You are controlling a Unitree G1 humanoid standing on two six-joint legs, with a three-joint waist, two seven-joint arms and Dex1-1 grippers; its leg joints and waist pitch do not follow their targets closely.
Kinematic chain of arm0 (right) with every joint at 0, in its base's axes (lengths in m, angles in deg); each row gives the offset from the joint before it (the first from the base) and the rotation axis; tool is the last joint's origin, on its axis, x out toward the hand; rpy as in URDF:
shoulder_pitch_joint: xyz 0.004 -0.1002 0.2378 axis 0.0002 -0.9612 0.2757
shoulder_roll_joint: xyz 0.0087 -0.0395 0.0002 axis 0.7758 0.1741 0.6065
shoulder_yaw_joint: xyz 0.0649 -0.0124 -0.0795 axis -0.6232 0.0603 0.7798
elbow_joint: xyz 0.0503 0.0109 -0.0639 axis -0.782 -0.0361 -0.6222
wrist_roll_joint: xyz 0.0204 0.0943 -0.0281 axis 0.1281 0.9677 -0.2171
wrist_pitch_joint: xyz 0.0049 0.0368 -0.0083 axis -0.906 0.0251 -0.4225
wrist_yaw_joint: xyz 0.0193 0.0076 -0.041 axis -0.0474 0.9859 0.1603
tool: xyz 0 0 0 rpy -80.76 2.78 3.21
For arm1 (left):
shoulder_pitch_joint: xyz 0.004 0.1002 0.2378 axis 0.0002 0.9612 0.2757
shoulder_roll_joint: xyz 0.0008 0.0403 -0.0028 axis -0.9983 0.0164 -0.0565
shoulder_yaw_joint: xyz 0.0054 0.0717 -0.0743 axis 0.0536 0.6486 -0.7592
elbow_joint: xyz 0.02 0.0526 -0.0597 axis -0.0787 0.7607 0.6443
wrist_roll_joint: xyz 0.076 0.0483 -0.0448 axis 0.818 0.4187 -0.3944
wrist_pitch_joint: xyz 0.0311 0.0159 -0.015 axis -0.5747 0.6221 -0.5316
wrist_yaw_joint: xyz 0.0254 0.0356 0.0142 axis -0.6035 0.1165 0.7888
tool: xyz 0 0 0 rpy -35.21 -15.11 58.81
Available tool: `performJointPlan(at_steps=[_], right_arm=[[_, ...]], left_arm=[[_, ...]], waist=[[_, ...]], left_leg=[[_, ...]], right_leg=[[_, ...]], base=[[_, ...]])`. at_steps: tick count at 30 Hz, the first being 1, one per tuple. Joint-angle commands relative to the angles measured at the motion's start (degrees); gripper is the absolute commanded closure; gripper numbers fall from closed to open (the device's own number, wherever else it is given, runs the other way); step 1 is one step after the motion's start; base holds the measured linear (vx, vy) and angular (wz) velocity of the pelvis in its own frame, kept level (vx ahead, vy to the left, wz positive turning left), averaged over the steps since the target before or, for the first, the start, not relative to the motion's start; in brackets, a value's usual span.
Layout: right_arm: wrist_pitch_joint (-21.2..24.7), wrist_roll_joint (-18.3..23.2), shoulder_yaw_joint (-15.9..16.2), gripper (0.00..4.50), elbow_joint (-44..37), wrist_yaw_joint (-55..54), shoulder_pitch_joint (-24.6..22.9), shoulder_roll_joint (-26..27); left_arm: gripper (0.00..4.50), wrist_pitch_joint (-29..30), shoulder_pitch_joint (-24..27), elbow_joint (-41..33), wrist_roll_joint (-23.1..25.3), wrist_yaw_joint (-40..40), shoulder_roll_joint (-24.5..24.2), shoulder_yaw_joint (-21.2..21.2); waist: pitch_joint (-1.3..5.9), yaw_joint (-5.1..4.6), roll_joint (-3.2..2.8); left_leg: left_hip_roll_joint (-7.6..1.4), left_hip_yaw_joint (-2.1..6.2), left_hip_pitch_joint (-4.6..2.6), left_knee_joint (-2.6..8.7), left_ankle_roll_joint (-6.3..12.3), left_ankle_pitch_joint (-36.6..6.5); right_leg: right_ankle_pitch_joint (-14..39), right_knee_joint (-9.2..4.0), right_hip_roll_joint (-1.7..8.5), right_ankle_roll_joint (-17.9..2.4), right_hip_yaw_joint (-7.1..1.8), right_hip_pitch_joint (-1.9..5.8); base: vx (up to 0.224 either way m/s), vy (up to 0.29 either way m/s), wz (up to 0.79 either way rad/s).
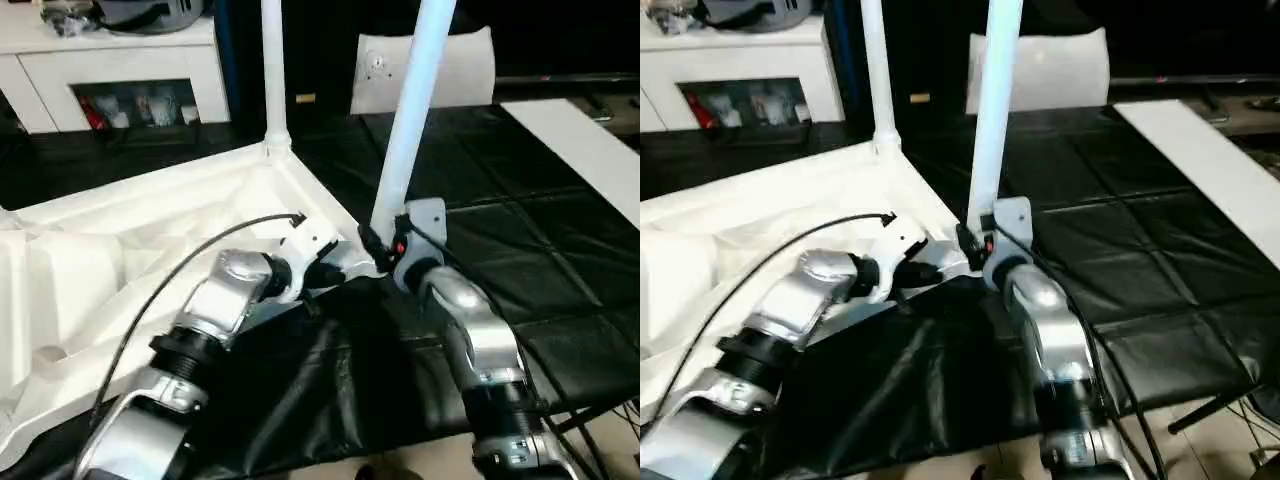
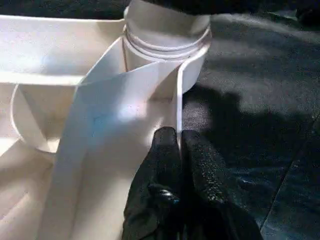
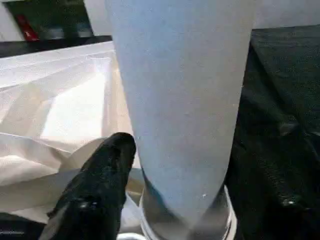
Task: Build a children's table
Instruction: Rotate leg to tighten
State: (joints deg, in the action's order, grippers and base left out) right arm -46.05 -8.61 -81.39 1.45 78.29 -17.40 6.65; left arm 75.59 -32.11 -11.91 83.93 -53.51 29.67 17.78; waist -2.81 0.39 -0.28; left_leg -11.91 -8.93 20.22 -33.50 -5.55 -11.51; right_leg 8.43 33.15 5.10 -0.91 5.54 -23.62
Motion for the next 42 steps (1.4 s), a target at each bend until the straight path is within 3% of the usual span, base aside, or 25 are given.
performJointPlan(at_steps=[1,4,6,10,11,13,17,19,21,28,32,34,42], right_arm=[[-0.92,3.19,3.86,1.21,-2.88,7.52,-2.15,-1.91],[-1.80,4.01,3.58,1.03,-4.21,10.64,-3.06,-4.16],[-2.36,4.47,3.49,0.95,-5.17,13.63,-3.90,-6.43],[-2.02,6.74,3.56,0.50,-7.40,23.81,-5.95,-13.21],[-2.02,6.74,3.56,0.50,-7.40,23.81,-5.95,-13.21],[-1.73,8.07,4.70,0.50,-8.35,31.71,-6.60,-18.05],[-1.23,9.26,5.30,0.50,-8.58,36.22,-6.51,-20.58],[-0.67,11.27,6.53,0.50,-7.94,43.91,-5.46,-24.56],[-1.02,11.98,7.38,0.50,-6.88,48.37,-4.44,-26.60],[-0.78,13.08,9.85,1.23,-5.22,56.64,-2.39,-29.36],[-0.48,14.03,10.78,1.36,-5.10,59.00,-1.53,-29.61],[-0.70,13.91,11.01,1.71,-4.90,59.40,-1.33,-29.47],[-2.03,13.02,11.93,2.20,-2.85,59.23,-0.40,-27.95]], left_arm=[[4.50,-3.58,-0.09,-2.64,-0.74,-2.68,-1.89,0.74],[4.50,-4.66,0.49,-2.87,-0.89,-4.80,-3.30,1.40],[4.50,-5.67,0.80,-2.76,-0.92,-6.72,-4.43,1.93],[4.50,-9.83,1.55,-2.30,-1.12,-14.15,-8.30,4.05],[4.50,-9.83,1.55,-2.30,-1.12,-14.15,-8.30,4.05],[4.50,-13.89,1.67,-1.66,-1.19,-20.21,-11.40,5.85],[4.50,-15.90,1.57,-1.14,-0.99,-23.44,-13.26,7.00],[4.50,-19.38,1.03,-0.32,-0.99,-29.17,-15.91,8.88],[4.50,-20.94,0.58,-0.11,-1.30,-32.58,-16.92,9.82],[4.50,-24.33,-0.55,0.88,-1.30,-37.43,-17.89,11.83],[4.50,-25.56,-1.15,1.67,-1.36,-38.50,-17.42,12.19],[4.50,-25.82,-1.19,1.75,-1.35,-38.82,-17.28,12.26],[4.50,-26.57,-1.20,2.17,-1.52,-39.29,-16.71,12.59]], waist=[[4.26,0.62,-0.93],[4.13,0.59,-0.87],[3.83,0.77,-0.74],[3.65,1.25,-0.57],[3.70,1.42,-0.55],[3.75,1.74,-0.47],[3.64,2.27,-0.46],[3.66,2.44,-0.05],[3.64,2.74,-0.07],[3.84,3.81,0.03],[3.88,4.46,0.15],[3.91,4.59,0.20],[4.02,4.71,0.30]], left_leg=[[-0.41,-0.47,0.31,3.37,4.55,-5.70],[-0.44,-0.46,0.58,3.49,4.39,-6.98],[-0.53,-0.63,0.29,3.57,4.11,-9.46],[-0.68,-0.62,0.17,3.73,3.55,-11.01],[-0.66,-0.56,0.12,3.72,3.58,-11.08],[-0.69,-0.55,0.07,3.72,3.51,-10.94],[-0.87,-0.65,0.03,3.77,3.82,-10.54],[-0.91,-0.69,-0.08,3.78,3.81,-10.83],[-0.98,-0.73,-0.12,3.75,3.93,-10.82],[-1.18,-0.85,-0.22,3.58,3.80,-9.28],[-1.19,-0.93,-0.32,3.56,3.64,-8.87],[-1.15,-0.91,-0.18,3.56,3.39,-8.47],[-1.08,-0.93,-0.13,3.48,3.25,-7.80]], right_leg=[[5.44,-2.71,2.38,-13.49,-2.50,4.30],[6.91,-2.63,2.51,-13.82,-2.50,4.45],[11.84,-3.28,2.55,-12.77,-2.54,4.21],[16.27,-3.68,2.59,-11.05,-2.58,3.96],[16.66,-3.70,2.58,-10.86,-2.53,3.96],[16.68,-3.64,2.58,-10.81,-2.56,3.90],[15.71,-3.41,2.64,-11.25,-2.68,3.78],[16.90,-3.53,2.69,-10.99,-2.68,3.83],[17.42,-3.49,2.80,-11.02,-2.74,3.77],[16.13,-3.12,2.87,-11.95,-2.72,3.70],[16.08,-3.00,2.89,-11.80,-2.73,3.65],[16.23,-2.94,2.92,-11.57,-2.72,3.75],[16.10,-2.90,2.90,-11.41,-2.66,3.72]], base=[[0.000,0.000,0.00],[0.000,0.000,0.00],[0.000,0.000,0.00],[0.000,0.000,0.00],[0.000,0.000,0.00],[0.000,0.000,0.00],[0.000,0.000,0.00],[0.000,0.000,0.00],[0.000,0.000,0.00],[0.000,0.000,0.00],[0.000,0.000,0.00],[0.000,0.000,0.00],[0.000,0.000,0.00]])
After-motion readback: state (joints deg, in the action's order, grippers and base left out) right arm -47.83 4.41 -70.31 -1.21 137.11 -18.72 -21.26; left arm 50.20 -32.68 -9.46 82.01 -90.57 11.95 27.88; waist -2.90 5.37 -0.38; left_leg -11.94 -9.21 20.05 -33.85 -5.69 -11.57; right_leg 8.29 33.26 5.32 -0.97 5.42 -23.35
